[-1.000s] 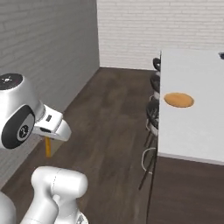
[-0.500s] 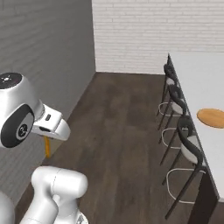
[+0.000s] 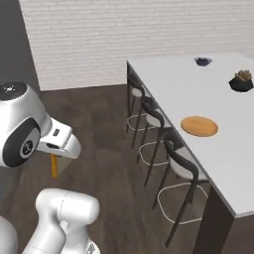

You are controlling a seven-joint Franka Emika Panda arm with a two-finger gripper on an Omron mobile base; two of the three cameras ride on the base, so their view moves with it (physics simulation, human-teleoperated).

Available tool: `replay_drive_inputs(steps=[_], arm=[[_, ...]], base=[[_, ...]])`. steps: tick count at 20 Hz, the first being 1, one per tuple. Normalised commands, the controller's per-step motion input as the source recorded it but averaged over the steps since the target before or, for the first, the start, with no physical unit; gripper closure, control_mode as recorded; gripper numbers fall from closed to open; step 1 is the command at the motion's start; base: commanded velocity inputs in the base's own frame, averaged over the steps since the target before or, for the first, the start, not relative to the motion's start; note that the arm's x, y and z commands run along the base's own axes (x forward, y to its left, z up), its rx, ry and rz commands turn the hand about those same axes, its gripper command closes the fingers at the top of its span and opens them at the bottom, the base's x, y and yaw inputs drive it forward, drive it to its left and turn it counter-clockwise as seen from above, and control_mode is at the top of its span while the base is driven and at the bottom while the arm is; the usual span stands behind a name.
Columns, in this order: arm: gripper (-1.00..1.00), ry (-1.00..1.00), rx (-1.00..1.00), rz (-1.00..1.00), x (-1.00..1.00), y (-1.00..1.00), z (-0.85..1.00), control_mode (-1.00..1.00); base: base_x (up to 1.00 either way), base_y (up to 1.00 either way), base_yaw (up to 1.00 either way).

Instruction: Start the toaster. Once the lever pops up, take the bread to the plate on the dining counter.

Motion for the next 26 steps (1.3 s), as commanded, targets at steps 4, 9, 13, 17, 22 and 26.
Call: replay_drive_inputs(steps=[4, 9, 13, 17, 22, 26], arm=[[1.00, 0.00, 0.00, 0.00, 0.00, 0.00, 0.00, 1.00], [1.00, 0.00, 0.00, 0.00, 0.00, 0.00, 0.00, 1.00], [1.00, 0.00, 0.00, 0.00, 0.00, 0.00, 0.00, 1.00], [1.00, 0.00, 0.00, 0.00, 0.00, 0.00, 0.00, 1.00], [1.00, 0.00, 0.00, 0.00, 0.00, 0.00, 0.00, 1.00], [1.00, 0.00, 0.00, 0.00, 0.00, 0.00, 0.00, 1.00]], base=[[0.57, 0.25, -0.69], [0.63, 0.49, -0.64], [0.72, 0.65, -0.59], [0.84, 0.71, -0.52], [0.85, 0.63, -0.42], [0.60, 0.58, -0.41]])
